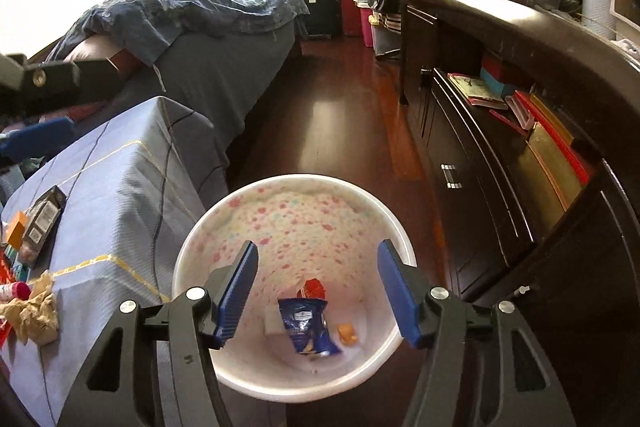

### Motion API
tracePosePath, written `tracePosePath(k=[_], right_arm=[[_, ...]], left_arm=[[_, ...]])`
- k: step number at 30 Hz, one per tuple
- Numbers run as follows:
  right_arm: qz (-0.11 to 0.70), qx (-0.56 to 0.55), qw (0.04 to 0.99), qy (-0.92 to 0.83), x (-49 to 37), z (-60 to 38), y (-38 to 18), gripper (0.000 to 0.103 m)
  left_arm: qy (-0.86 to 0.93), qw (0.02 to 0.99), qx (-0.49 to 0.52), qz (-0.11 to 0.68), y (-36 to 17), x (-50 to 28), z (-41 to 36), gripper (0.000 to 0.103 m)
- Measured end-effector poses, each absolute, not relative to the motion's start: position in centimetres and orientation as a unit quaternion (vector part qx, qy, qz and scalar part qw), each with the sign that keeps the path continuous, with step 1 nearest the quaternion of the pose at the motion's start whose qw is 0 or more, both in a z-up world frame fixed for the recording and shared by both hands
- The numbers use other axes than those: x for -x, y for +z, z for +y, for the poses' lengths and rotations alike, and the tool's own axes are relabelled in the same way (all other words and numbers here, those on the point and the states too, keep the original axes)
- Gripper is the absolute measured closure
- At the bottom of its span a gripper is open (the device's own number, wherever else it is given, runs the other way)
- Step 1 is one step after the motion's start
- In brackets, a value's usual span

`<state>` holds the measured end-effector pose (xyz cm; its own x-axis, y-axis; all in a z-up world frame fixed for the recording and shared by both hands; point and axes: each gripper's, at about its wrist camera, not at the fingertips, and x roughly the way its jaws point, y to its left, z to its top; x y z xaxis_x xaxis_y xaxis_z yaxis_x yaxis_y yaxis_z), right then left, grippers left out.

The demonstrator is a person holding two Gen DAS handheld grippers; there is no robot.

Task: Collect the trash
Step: 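Carry both items over the wastebasket while both tools open to drop them, then grasp the white crumpled tissue with the left tool while the right tool grasps the beige crumpled paper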

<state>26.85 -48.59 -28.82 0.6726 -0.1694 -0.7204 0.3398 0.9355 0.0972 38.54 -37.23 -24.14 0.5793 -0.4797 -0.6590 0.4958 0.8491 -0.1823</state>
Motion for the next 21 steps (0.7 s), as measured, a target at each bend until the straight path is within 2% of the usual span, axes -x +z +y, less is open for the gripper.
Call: tracePosePath(k=[5,10,21], right_arm=[[0.379,-0.110,0.909,-0.133,-25.6,-47.0,-27.0,0.029],[0.368,-0.102,0.918,-0.107,-24.4,-43.8,-24.4,0.015],[0.365,-0.052,0.930,-0.012,-24.1,-33.8,-21.6,0.010]], left_arm=[[-0.238,0.907,-0.013,0.346,-22.0,-36.9,-33.8,0.015],[-0.190,0.920,-0.012,0.343,-21.0,-35.6,-29.1,0.012],[-0.038,0.933,0.011,0.357,-22.1,-36.4,-14.8,0.008]])
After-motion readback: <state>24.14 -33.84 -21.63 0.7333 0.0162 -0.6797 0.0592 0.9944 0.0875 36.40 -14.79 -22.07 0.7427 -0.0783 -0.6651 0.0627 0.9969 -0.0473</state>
